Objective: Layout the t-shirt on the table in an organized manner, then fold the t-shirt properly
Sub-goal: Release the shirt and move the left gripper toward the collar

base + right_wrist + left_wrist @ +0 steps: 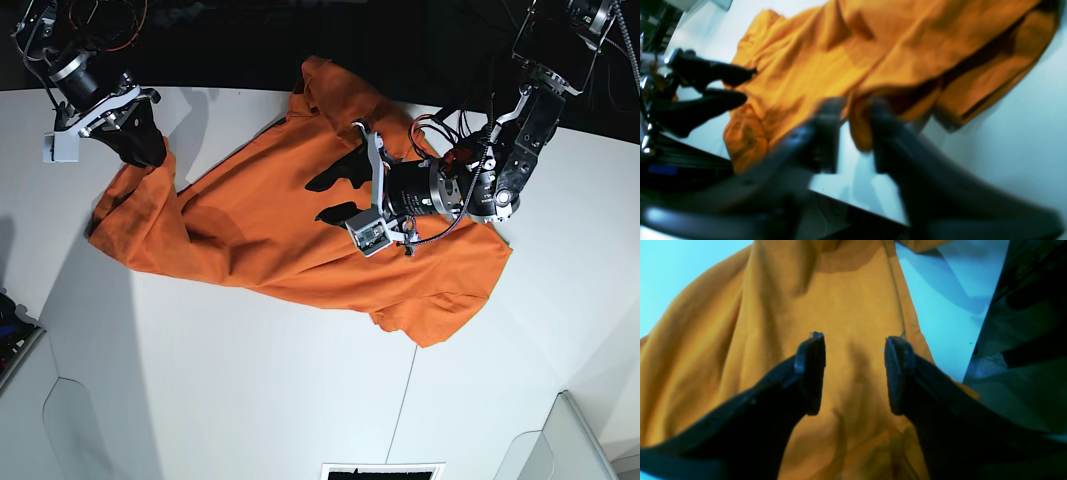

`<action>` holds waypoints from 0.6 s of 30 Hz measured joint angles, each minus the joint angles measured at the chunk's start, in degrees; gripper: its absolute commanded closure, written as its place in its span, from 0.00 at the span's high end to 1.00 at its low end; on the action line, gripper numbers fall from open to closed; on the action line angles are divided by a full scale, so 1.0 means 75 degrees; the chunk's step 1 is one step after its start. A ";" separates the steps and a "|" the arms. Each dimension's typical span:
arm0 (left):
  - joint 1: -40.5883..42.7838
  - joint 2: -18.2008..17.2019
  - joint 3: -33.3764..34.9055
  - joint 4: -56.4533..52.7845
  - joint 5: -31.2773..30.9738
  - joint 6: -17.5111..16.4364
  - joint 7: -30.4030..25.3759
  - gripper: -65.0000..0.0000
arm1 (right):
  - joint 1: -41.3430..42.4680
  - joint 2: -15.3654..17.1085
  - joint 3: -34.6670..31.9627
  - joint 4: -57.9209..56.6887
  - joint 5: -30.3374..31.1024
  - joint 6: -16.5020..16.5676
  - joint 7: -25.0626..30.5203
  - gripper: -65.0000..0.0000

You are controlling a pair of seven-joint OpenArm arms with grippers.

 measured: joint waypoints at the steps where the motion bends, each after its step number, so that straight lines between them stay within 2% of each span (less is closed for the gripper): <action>1: 0.0047 0.0000 0.0000 0.0000 0.0003 0.0003 0.0003 0.48 | -0.0003 0.0006 0.0000 0.0003 -0.0073 0.0000 0.0003 0.45; 6: 0.0303 -0.0058 -0.0003 -0.0006 0.0058 0.0000 -0.0006 0.48 | 0.0221 0.0146 0.0597 0.0003 -0.0764 0.0000 0.0119 0.45; 11: 0.0679 -0.0236 -0.0017 -0.0012 0.0032 0.0009 -0.0023 0.48 | 0.0490 0.0615 0.1224 -0.0003 -0.1443 -0.0152 0.0460 0.45; 13: 0.0831 -0.0216 -0.0012 -0.0012 -0.0245 0.0006 -0.0003 0.48 | 0.0481 0.0799 0.1241 -0.0140 -0.1778 -0.0207 0.0641 0.45; 16: 0.0831 -0.0050 -0.0012 -0.0012 -0.0396 0.0009 0.0009 0.48 | 0.0557 0.1003 0.1131 -0.0522 -0.1996 -0.0271 0.0921 0.45; 18: 0.0819 0.0236 -0.0023 -0.0006 -0.0402 0.0009 0.0006 0.48 | 0.0790 0.1052 0.1017 -0.0994 -0.2200 -0.0297 0.0924 0.45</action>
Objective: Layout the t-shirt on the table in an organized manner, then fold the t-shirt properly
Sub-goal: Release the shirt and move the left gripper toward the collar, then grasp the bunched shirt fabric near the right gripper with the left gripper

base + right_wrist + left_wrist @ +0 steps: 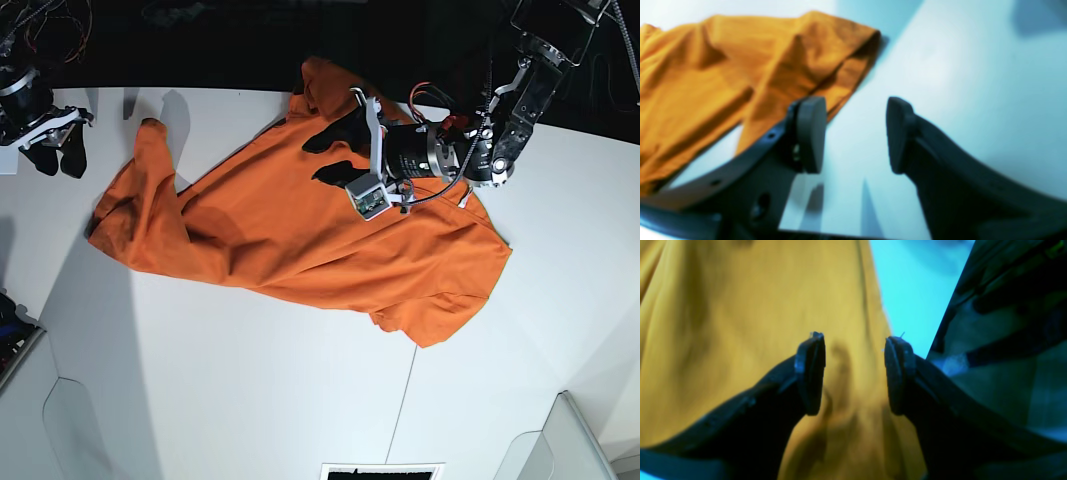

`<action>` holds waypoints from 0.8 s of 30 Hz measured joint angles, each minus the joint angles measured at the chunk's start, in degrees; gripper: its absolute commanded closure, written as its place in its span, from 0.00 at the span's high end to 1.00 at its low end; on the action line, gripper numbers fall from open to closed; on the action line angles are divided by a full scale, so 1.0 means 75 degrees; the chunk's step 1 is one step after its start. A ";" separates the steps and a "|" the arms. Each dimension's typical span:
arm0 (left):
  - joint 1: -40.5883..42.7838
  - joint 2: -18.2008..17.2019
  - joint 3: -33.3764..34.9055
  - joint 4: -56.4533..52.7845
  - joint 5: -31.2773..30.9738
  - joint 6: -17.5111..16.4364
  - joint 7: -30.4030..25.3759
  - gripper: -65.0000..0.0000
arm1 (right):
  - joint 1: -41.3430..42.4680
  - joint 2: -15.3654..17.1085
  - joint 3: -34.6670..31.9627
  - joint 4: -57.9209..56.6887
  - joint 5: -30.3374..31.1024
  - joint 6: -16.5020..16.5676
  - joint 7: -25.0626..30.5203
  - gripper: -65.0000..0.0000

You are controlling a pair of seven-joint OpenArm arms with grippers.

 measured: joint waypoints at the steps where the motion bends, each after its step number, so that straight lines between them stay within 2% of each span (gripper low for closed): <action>1: 0.0003 0.0178 0.0003 0.0000 0.0003 0.0006 0.0015 0.48 | 0.0131 0.0015 -0.0058 -0.0309 0.0006 -0.0026 0.0023 0.45; 5: 0.0000 0.0752 0.0195 0.0003 0.0096 0.0023 0.0189 0.49 | 0.0641 0.0012 -0.0256 -0.1489 -0.0017 -0.0047 0.0082 0.45; 8: -0.0006 0.1029 0.0638 0.0003 0.0562 0.0023 0.0192 0.49 | 0.0848 0.0012 -0.0513 -0.2040 0.0044 -0.0082 0.0201 0.45; 15: -0.0041 0.1746 0.1679 0.0003 0.0909 0.0032 0.0204 0.49 | 0.0930 0.0012 -0.1279 -0.2130 0.0064 -0.0079 0.0356 0.45; 18: -0.0041 0.2069 0.1798 0.0003 0.1029 0.0262 0.0175 0.49 | 0.0930 0.0012 -0.1384 -0.2130 0.0064 -0.0079 0.0379 0.45; 21: -0.0038 0.2326 0.1781 -0.0009 0.1696 0.0545 -0.0055 0.49 | 0.0947 -0.0055 -0.1408 -0.2130 0.0064 -0.0079 0.0405 0.45; 24: -0.0041 0.2573 0.1772 -0.0128 0.2206 0.0600 -0.0341 0.49 | 0.0953 -0.0117 -0.1411 -0.2130 0.0064 -0.0079 0.0428 0.45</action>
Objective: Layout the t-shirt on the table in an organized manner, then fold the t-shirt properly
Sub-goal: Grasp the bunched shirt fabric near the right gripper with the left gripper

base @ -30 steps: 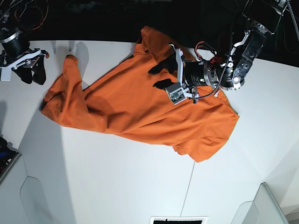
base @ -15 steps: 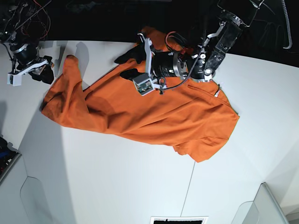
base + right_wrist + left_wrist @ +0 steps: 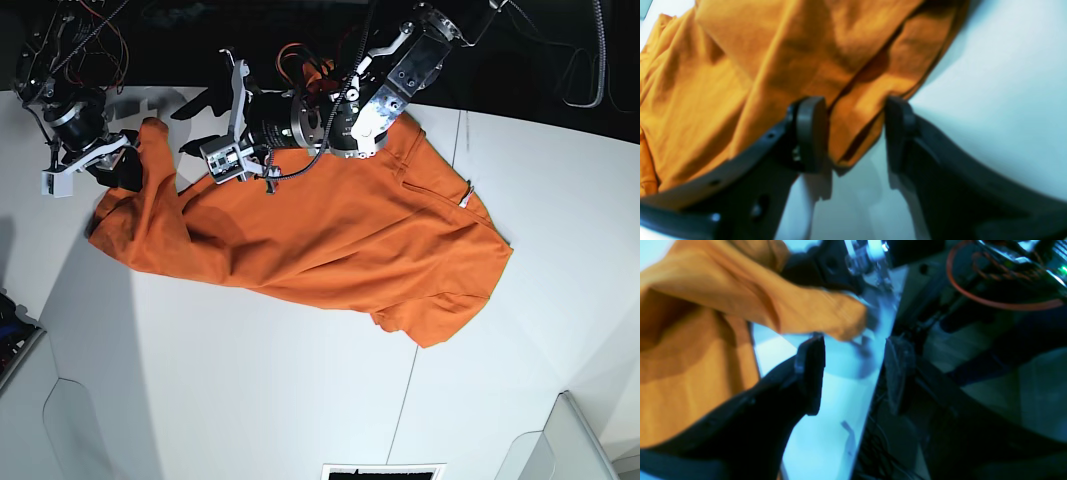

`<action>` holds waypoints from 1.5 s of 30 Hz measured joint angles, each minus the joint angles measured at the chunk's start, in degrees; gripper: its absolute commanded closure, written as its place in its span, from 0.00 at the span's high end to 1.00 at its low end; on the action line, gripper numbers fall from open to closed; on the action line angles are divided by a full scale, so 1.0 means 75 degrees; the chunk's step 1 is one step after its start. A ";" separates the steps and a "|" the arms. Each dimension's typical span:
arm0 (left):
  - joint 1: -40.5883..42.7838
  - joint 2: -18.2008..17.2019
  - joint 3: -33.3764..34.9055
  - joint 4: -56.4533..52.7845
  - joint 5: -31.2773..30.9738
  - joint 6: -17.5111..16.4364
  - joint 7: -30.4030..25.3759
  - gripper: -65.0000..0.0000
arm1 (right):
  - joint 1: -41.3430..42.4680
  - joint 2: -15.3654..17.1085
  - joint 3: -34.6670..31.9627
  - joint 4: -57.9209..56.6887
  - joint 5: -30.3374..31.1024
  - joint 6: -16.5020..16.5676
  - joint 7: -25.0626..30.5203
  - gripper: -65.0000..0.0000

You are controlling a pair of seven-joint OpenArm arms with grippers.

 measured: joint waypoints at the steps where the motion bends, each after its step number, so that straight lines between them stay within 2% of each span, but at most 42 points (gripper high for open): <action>1: -0.0009 0.0087 0.0000 -0.0087 0.0058 0.0000 -0.0061 0.49 | 0.0000 -0.0003 0.0000 0.0000 0.0003 0.0000 0.0003 0.45; 8: -0.0213 0.0656 0.0047 -0.1064 0.0562 0.0058 -0.0621 0.49 | 0.0015 0.0000 -0.0006 0.0000 -0.0006 0.0000 -0.0003 0.45; 10: -0.0265 0.0743 0.0047 -0.1352 0.0562 0.0344 -0.0752 0.49 | 0.0015 0.0003 -0.0009 0.0000 -0.0006 0.0000 -0.0003 0.45; 20: -0.0571 0.1131 0.0140 -0.2463 0.0895 0.0370 -0.0976 0.48 | 0.0015 0.0000 -0.0009 0.0000 -0.0029 0.0003 0.0000 0.43; 21: -0.0571 0.1151 0.0198 -0.2515 0.0976 0.0370 -0.1014 0.44 | 0.0015 0.0000 -0.0009 0.0000 -0.0032 0.0003 0.0003 0.38; 22: -0.0571 0.1160 0.0259 -0.2530 0.0979 0.0370 -0.1037 0.35 | 0.0017 0.0003 -0.0009 0.0000 -0.0067 0.0006 -0.0009 0.31; 25: -0.0595 0.1160 0.0522 -0.2530 0.1046 0.0370 -0.1081 0.00 | 0.0012 0.0000 -0.0009 -0.0003 -0.0111 0.0020 -0.0087 0.07; 26: -0.0592 0.1163 0.0618 -0.2530 0.1052 0.0370 -0.1084 0.00 | 0.0012 0.0000 -0.0009 -0.0009 -0.0119 0.0020 -0.0067 0.00; 32: -0.0571 0.1148 0.0784 -0.2107 0.1058 0.0061 -0.0985 0.00 | -0.0006 0.0000 -0.0029 -0.0023 -0.0662 0.0020 0.0463 0.00; 36: -0.0615 0.1151 0.0731 -0.1443 0.0621 -0.0006 -0.0568 0.00 | -0.0006 0.0003 -0.0026 -0.0029 -0.0565 0.0085 0.0472 0.00; 40: -0.0568 0.1157 0.0743 -0.1422 0.0516 -0.0006 -0.0557 0.00 | -0.0015 0.0003 -0.0026 -0.0029 -0.0283 0.0090 0.0274 0.00; 41: -0.0568 0.1157 0.0743 -0.1425 0.0519 -0.0009 -0.0557 0.08 | -0.0012 0.0003 -0.0029 -0.0029 -0.0286 0.0090 0.0277 0.00; 43: -0.0571 0.1142 0.0746 -0.1425 0.0597 0.0073 -0.0627 0.37 | -0.0006 0.0000 -0.0026 -0.0029 -0.0286 0.0070 0.0303 0.00; 44: -0.0548 0.1139 0.0787 -0.1425 0.0644 0.0254 -0.0720 0.48 | 0.0012 0.0006 -0.0026 -0.0044 -0.0318 -0.0003 0.0329 0.00; 45: -0.0522 0.1154 0.0819 -0.1425 0.0699 0.0472 -0.0831 0.54 | 0.0038 0.0020 -0.0020 -0.0044 -0.0353 -0.0026 0.0344 0.00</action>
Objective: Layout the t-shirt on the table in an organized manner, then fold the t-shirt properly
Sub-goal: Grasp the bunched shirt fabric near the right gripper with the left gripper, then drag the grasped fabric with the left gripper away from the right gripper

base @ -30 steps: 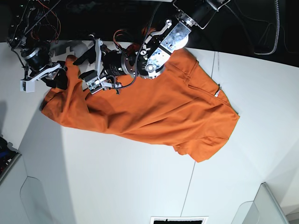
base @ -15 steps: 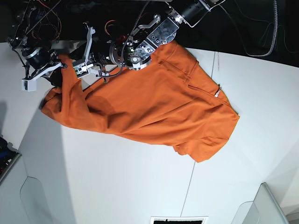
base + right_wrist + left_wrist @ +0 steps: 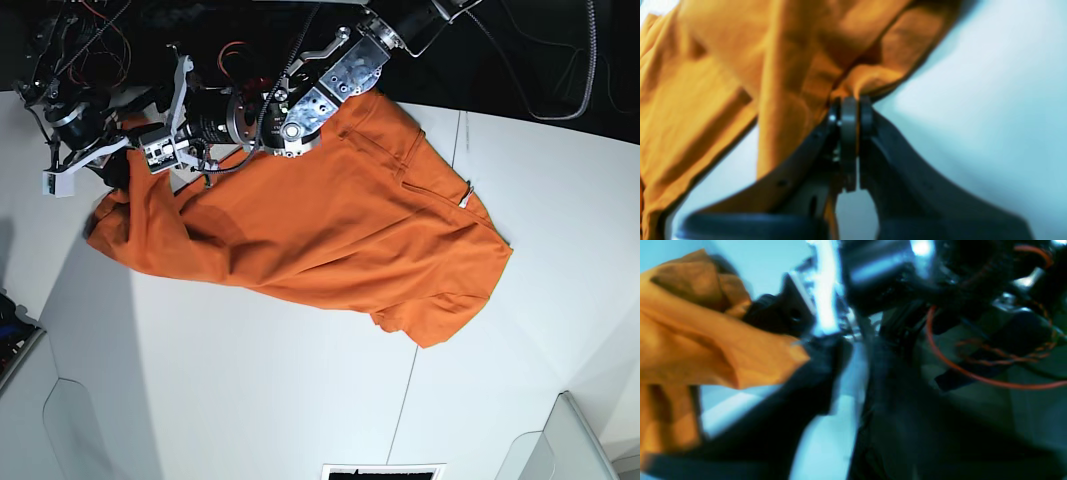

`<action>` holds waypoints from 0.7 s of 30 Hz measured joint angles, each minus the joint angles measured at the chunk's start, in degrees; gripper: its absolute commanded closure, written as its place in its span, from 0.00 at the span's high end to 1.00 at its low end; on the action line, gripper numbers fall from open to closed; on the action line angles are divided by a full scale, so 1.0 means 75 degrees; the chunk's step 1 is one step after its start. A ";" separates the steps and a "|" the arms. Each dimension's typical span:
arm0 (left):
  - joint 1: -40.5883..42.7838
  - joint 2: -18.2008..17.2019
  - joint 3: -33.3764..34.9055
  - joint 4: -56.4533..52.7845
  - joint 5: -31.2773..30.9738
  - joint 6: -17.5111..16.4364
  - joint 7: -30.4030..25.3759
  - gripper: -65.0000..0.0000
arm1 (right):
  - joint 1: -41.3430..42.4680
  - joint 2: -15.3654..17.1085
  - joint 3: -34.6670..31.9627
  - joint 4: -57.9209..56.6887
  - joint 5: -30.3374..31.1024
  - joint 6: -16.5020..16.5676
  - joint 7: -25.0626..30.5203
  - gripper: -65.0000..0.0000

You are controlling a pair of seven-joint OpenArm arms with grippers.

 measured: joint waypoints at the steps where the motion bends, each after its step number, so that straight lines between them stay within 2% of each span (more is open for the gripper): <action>1: 0.0041 0.0029 0.0023 0.0000 0.0085 0.0192 -0.0076 0.54 | 0.0006 0.0006 -0.0003 0.0000 0.0009 -0.0009 0.0009 0.00; 2: 0.0058 0.0044 0.0023 -0.0003 0.0233 0.0318 -0.0149 0.54 | 0.0009 0.0003 -0.0003 0.0000 0.0012 -0.0009 0.0044 0.00; 8: 0.0050 0.0058 -0.0090 -0.0440 0.0326 0.0204 -0.0761 0.54 | 0.0041 0.0000 -0.0006 0.0000 -0.0029 -0.0050 0.0000 0.00; 12: -0.0076 0.0143 -0.0096 -0.0868 0.0772 0.0236 -0.0883 0.54 | 0.0041 -0.0017 -0.0015 -0.0015 -0.0108 -0.0073 -0.0029 0.00; 15: -0.0093 0.0140 -0.0300 -0.0868 0.0746 0.0096 -0.0845 0.54 | 0.0050 -0.0012 -0.0023 -0.0023 -0.0111 -0.0079 -0.0032 0.00; 17: -0.0117 0.0137 -0.0495 -0.0868 0.0694 -0.0233 -0.0755 0.54 | 0.0047 0.0047 -0.0058 -0.0029 -0.0087 -0.0079 -0.0032 0.00; 20: -0.0119 -0.0044 -0.0769 -0.0848 0.0221 -0.0417 -0.0793 0.54 | 0.0050 0.0114 -0.0073 -0.0029 -0.0137 -0.0079 -0.0082 0.00; 21: -0.0119 -0.0163 -0.0909 -0.0819 0.0169 0.0064 -0.0682 0.54 | 0.0041 0.0154 -0.0070 -0.0026 -0.0009 0.0096 -0.0219 0.00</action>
